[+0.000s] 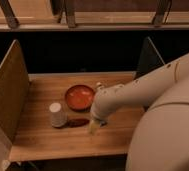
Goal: Drag the pepper across the table
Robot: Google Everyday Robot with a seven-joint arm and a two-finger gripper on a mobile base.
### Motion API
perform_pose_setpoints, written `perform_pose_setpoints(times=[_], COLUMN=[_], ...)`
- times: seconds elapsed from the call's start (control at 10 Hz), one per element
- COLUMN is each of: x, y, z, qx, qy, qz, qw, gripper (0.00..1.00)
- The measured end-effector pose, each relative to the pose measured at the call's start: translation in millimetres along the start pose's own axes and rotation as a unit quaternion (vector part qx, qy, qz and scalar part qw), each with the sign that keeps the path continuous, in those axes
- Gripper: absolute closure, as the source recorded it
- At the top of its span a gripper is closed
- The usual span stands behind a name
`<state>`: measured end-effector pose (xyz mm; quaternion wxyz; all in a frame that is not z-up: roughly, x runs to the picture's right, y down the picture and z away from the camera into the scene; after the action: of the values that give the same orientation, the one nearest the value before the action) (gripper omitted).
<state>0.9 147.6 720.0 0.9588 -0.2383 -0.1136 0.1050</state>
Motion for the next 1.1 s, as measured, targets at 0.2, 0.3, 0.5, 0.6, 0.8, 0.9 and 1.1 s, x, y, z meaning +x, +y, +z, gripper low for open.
perform_pose_setpoints(times=[0.2,0.3,0.5,0.6,0.8,0.9,1.1], x=[11.3,21.5,36.4,34.8,19.3,7.6,-18.9], y=[-4.5,-7.1,-8.8,-6.9,6.5,15.9,37.3], z=[-6.0,-10.1,-12.2,-10.0,2.8,11.7,33.9], qx=[0.008,0.012,0.012,0.009,-0.008,-0.02,-0.044], qy=[0.011,0.023,0.059,0.068,0.079,0.077,0.065], qz=[0.002,0.004,-0.002,-0.007,-0.017,-0.02,-0.025], qw=[0.9999,0.9996,0.9982,0.9977,0.9967,0.9966,0.9966], gripper=[0.2,0.2,0.2,0.2,0.2,0.2,0.2])
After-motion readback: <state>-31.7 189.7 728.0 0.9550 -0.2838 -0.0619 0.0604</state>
